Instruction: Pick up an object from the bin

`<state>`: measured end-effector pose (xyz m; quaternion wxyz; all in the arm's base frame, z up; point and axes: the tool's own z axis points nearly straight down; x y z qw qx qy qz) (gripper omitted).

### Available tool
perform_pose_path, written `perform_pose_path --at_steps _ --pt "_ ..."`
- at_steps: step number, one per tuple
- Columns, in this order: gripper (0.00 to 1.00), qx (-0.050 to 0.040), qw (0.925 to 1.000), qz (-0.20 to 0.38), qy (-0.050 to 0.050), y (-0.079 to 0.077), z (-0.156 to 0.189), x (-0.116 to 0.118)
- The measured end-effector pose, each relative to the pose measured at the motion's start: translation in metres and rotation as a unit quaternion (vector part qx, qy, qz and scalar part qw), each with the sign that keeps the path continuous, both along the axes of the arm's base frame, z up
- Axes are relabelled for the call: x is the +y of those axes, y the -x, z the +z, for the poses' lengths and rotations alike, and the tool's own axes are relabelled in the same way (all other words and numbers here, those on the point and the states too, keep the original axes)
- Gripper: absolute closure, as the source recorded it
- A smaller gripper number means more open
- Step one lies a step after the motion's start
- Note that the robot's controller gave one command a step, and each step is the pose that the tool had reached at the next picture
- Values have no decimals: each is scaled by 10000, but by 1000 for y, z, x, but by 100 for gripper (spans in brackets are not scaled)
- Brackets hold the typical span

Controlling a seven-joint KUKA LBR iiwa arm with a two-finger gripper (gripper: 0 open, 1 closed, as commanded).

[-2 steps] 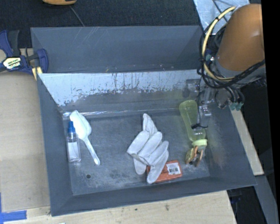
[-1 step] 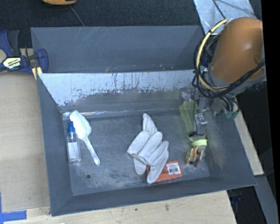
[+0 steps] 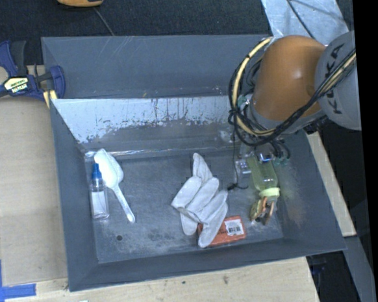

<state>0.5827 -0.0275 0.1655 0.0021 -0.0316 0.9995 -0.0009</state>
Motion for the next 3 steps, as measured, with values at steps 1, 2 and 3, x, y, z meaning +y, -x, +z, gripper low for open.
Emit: perform_pose_path --at_steps 1,2,3 --pt "0 -10 9999 -141 -24 27 -43 40" --pt "100 -21 9796 2011 -15 -9 -90 32" --pt "100 -21 9796 2009 -16 -9 -90 32"
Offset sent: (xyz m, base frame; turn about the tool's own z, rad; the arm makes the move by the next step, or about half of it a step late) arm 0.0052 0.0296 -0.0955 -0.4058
